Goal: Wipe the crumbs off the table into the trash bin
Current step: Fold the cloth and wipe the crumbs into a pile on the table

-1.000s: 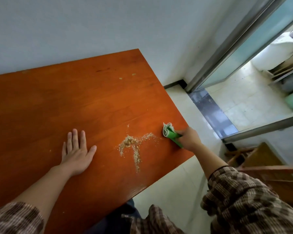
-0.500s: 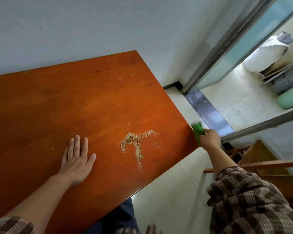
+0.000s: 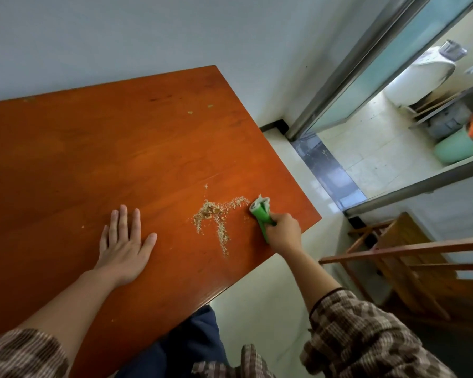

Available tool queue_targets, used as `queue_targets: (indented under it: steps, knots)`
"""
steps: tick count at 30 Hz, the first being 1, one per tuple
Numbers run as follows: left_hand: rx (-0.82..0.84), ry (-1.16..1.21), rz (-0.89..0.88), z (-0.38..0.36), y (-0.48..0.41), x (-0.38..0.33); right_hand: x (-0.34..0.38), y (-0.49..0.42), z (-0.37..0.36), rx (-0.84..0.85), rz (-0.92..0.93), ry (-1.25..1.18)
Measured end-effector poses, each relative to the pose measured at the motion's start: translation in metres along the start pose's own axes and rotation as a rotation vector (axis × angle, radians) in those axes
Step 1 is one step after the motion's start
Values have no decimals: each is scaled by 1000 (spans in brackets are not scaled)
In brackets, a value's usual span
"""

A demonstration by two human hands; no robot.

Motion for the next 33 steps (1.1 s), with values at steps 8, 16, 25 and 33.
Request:
queue_targets:
  steps: [8, 16, 25, 33]
  knots:
    - [-22, 25, -5, 0, -1, 1, 20, 28, 9, 104, -154, -309]
    - [-8, 16, 12, -3, -4, 2, 6, -58, 27, -88, -186, -55]
    - [-11, 13, 36, -3, -5, -1, 40, -45, -4, 123, 270, 60]
    - [-15, 28, 32, -4, -5, 2, 40, -32, 12, 328, 213, -125]
Point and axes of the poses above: each hand's wrist, its own y-axis away from the middle knuckle, its own z-axis out of the back of the hand, x = y × z, the point moved 1 cm from there along -y, towards the middle knuckle, and after that the axes turned 13 degrees about -x, right-handed, at the moved point
